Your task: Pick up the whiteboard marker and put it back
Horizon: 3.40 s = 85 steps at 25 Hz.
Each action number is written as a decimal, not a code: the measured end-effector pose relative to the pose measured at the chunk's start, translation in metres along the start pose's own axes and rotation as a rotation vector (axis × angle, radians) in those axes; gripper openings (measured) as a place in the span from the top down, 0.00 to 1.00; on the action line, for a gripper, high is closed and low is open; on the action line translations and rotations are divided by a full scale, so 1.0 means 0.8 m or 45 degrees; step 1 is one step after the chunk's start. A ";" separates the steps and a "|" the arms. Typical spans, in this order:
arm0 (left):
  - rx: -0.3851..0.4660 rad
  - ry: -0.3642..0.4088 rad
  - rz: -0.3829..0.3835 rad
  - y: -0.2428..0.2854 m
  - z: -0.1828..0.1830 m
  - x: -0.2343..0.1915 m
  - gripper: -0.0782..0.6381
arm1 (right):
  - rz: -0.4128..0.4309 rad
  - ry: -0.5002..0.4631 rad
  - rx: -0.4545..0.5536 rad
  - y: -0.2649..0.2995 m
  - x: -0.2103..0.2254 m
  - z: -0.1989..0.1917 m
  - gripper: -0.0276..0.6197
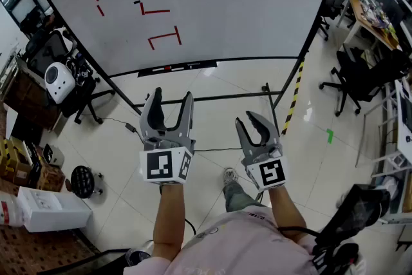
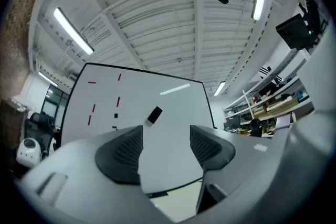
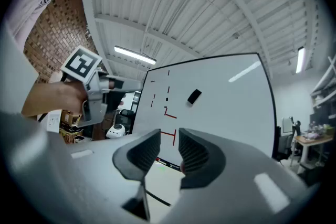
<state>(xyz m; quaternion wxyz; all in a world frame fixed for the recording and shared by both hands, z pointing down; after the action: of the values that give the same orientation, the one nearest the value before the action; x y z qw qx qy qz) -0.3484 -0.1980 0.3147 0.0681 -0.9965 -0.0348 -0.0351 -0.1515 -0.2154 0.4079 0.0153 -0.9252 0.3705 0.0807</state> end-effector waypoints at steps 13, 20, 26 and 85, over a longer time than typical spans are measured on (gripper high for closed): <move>-0.111 0.649 0.000 0.475 0.057 -0.055 0.38 | 0.061 -0.079 -0.216 0.201 0.063 -0.028 0.80; -0.026 0.759 0.092 0.543 0.022 -0.067 0.41 | -0.107 -0.060 -0.329 0.217 0.085 -0.048 0.80; 0.079 0.766 0.106 0.540 0.024 -0.082 0.52 | -0.221 -0.037 -0.416 0.214 0.093 -0.062 0.80; 0.161 -0.151 0.003 -0.399 0.046 0.245 0.52 | 0.076 -0.150 -0.351 -0.457 -0.104 -0.094 0.81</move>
<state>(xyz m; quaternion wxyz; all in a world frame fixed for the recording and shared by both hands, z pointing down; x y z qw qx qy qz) -0.1747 0.1351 0.3358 0.1288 -0.9905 -0.0398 0.0263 0.0511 0.0998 0.4839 -0.0927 -0.9008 0.3815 0.1855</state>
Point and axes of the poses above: the fingertips, and each gripper's own axes: y forward along the fingers, x to its right, z out of its top, the point moved 5 cm from there along -y, backward along the fingers, and after that the axes turned 8 degrees about -x, right-handed, at the moved point
